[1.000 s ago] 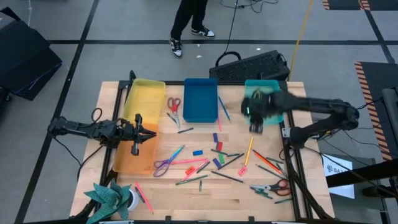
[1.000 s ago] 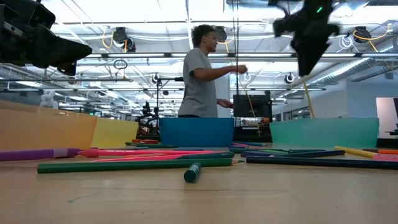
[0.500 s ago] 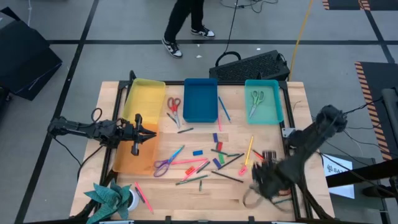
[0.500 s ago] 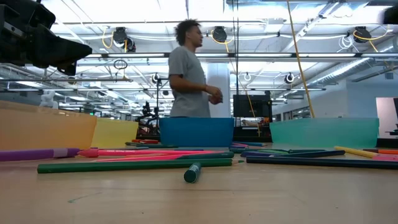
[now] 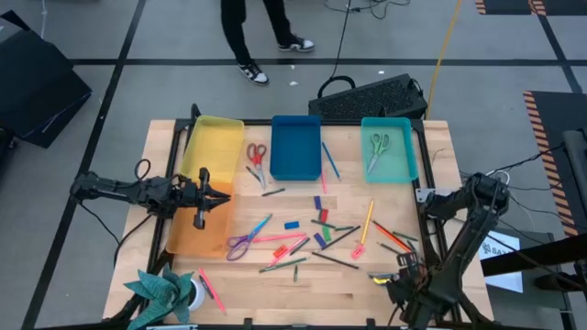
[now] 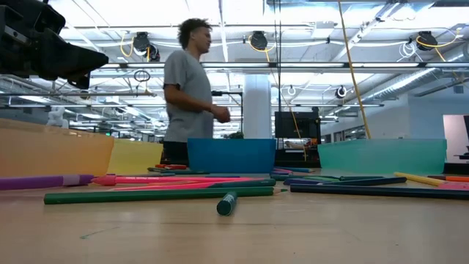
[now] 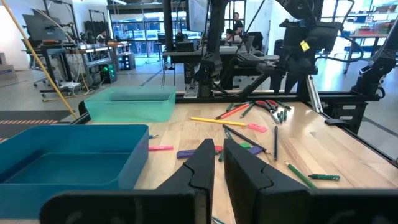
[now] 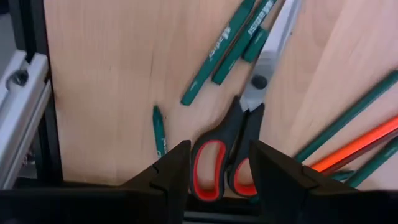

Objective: Sort crayons/erasers/pens/pencils in bins
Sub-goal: Put the black scissors into the light blue bin

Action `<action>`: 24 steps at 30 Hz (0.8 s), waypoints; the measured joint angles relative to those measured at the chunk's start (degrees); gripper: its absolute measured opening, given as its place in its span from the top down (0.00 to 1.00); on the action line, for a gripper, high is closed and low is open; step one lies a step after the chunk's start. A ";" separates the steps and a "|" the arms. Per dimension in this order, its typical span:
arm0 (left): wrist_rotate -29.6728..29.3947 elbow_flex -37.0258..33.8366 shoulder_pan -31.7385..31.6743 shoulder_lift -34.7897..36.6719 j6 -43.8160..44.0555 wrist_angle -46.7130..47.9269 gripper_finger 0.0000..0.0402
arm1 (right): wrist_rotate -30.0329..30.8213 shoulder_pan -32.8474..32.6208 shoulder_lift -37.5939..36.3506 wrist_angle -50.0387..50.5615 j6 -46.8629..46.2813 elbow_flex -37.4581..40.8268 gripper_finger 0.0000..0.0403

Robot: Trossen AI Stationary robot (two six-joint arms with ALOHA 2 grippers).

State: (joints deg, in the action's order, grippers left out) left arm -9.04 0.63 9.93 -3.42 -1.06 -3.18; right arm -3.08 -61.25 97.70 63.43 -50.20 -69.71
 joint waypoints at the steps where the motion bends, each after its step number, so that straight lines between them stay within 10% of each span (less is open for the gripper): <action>1: 0.00 0.00 0.02 0.00 0.00 0.00 0.90 | -0.19 0.02 0.28 -0.02 0.51 0.00 0.62; 24: -0.01 0.01 0.02 0.01 0.00 -0.02 0.90 | -11.94 5.88 1.18 -4.47 11.87 15.60 0.71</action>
State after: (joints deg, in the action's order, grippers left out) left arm -9.05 0.64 9.95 -3.41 -1.06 -3.20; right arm -15.02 -55.38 98.88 58.96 -38.32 -54.11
